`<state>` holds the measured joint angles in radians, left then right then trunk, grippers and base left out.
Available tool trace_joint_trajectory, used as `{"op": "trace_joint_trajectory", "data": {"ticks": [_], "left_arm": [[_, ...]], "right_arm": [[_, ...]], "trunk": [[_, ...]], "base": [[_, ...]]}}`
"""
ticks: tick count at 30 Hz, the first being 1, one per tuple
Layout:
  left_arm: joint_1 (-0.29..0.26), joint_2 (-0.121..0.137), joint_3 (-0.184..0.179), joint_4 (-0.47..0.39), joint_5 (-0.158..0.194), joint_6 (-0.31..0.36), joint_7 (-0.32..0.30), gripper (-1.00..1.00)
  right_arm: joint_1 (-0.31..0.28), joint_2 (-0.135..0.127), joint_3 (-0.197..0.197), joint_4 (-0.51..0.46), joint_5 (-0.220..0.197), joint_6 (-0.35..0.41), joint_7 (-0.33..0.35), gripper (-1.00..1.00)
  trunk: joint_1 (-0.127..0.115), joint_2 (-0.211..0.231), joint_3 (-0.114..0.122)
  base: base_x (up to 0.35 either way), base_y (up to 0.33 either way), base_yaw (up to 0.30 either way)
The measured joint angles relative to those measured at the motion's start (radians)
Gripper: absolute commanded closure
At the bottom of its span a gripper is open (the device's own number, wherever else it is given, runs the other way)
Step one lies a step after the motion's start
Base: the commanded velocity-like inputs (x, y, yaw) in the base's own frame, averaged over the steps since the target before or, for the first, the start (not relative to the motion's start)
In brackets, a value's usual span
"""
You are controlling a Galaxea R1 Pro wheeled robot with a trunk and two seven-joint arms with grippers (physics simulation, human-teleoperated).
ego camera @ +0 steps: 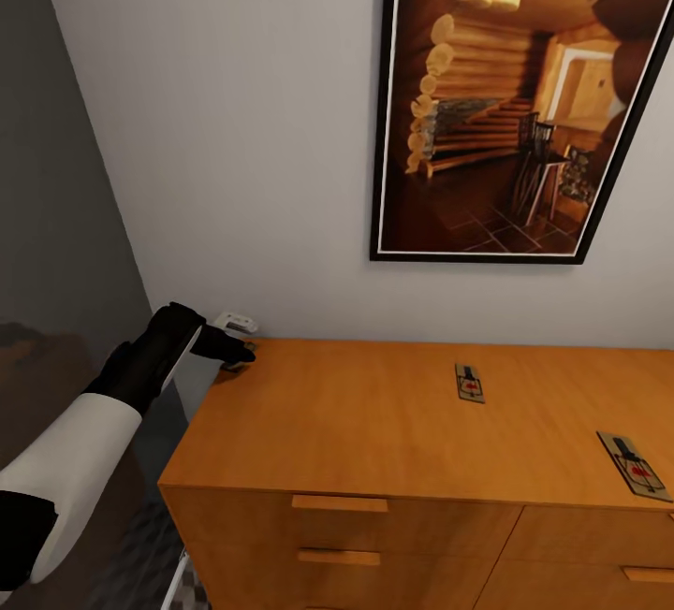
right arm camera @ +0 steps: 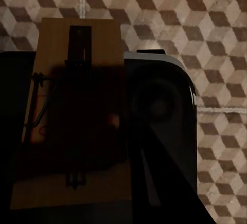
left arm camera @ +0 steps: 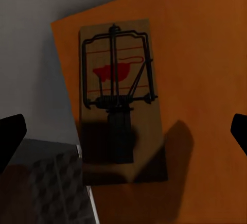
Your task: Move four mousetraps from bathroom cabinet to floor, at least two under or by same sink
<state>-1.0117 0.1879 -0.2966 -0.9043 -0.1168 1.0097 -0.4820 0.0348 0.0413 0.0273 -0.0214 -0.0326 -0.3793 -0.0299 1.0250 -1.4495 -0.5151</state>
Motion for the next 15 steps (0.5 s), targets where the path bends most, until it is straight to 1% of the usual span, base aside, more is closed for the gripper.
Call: {"op": "trace_joint_trajectory", "data": {"ticks": [15], "left_arm": [[0.000,0.000,0.000,0.022,0.000,0.000,0.001,-1.00]], "right_arm": [[0.000,0.000,0.001,0.000,0.000,-0.001,0.000,1.00]], "trunk": [[0.000,0.000,-0.005]], "base": [[0.000,0.000,0.000]]}}
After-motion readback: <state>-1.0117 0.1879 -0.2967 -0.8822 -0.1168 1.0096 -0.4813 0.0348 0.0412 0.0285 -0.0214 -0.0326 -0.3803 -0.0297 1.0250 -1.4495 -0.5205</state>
